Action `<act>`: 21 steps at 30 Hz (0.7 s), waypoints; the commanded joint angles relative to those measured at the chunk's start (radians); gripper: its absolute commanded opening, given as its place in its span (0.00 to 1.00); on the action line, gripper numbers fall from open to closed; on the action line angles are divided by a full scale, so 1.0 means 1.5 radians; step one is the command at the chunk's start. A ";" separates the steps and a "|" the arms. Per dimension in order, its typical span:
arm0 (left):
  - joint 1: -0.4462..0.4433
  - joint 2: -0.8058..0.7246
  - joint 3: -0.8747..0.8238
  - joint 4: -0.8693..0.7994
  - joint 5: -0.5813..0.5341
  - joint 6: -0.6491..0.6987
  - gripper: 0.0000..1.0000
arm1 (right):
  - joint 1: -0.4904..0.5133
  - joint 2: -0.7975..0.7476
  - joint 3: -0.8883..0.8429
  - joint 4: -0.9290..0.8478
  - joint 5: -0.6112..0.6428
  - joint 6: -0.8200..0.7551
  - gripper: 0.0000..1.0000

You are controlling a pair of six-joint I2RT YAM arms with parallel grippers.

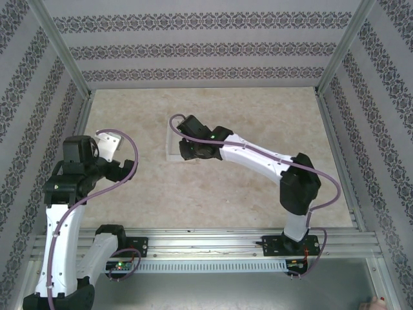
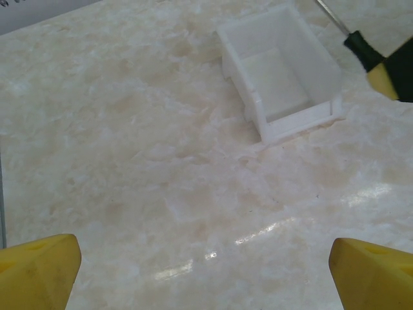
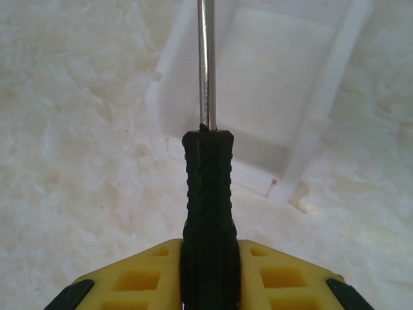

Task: Put the screwdriver in the bin

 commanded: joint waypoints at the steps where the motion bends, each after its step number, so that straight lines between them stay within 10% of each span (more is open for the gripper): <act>1: -0.006 -0.013 0.017 -0.029 -0.006 0.012 0.99 | -0.009 0.045 0.051 0.010 -0.005 0.005 0.22; 21: -0.005 -0.030 0.001 -0.034 0.007 0.028 0.99 | -0.030 0.238 0.204 -0.004 0.048 0.057 0.22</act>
